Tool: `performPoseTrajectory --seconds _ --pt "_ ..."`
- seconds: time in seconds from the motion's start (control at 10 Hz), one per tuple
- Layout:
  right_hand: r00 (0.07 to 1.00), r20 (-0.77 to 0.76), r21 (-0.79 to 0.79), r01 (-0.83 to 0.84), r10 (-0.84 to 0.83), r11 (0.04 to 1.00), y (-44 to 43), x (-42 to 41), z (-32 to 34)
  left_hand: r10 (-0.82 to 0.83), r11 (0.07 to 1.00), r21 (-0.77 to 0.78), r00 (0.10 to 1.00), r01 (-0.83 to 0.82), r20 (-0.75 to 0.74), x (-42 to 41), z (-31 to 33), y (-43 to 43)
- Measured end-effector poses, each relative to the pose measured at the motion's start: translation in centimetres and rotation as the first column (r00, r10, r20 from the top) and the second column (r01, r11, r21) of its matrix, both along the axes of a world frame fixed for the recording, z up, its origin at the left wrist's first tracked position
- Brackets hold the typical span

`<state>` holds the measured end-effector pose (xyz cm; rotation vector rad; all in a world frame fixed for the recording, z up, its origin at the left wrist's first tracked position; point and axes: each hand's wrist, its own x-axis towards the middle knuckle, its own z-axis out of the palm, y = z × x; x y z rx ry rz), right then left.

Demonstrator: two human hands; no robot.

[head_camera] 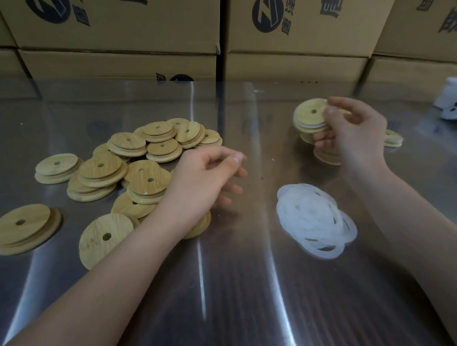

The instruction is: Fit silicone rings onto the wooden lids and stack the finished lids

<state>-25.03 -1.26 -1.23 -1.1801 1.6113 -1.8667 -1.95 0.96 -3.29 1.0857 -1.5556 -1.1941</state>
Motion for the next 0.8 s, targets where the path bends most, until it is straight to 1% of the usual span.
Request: performPoseTrajectory --seconds 0.1,0.2,0.3,0.4,0.5,0.6,0.7,0.8 --pt "0.994 -0.017 0.035 0.109 -0.109 0.993 -0.6 -1.9 -0.1 -0.03 0.997 -0.072 0.994 0.038 0.104 -0.3 -0.2 0.4" --pt "0.988 -0.035 0.087 0.153 -0.151 0.984 -0.9 -3.0 -0.4 -0.047 0.979 -0.179 0.969 0.092 0.244 -0.4 -0.6 0.6" --pt "0.966 -0.141 0.098 0.231 -0.216 0.968 -1.1 -3.7 -0.7 -0.054 0.957 -0.247 0.93 0.152 0.363 -0.4 -0.8 0.7" --pt "0.882 -0.393 0.104 0.324 -0.261 0.94 -1.2 -4.2 -1.1 -0.04 0.941 -0.285 0.897 0.181 0.44 -0.3 -0.9 0.7" --pt "0.811 -0.517 0.132 0.39 -0.272 0.911 -1.3 -4.4 -1.5 -0.032 0.926 -0.313 0.87 0.211 0.491 -0.3 -0.9 0.7" --pt "0.793 -0.551 0.152 0.402 -0.26 0.903 -1.4 -4.5 -1.6 -0.027 0.92 -0.321 0.856 0.223 0.516 -0.3 -1.0 0.5" --pt "0.787 -0.549 0.116 0.407 -0.283 0.906 -1.3 -4.4 -1.6 -0.008 0.913 -0.342 0.85 0.221 0.527 -0.1 -0.9 0.5" --pt "0.832 -0.442 0.051 0.397 -0.336 0.917 -1.0 -4.3 -0.9 -0.001 0.912 -0.345 0.841 0.223 0.54 -0.1 -1.0 0.6"
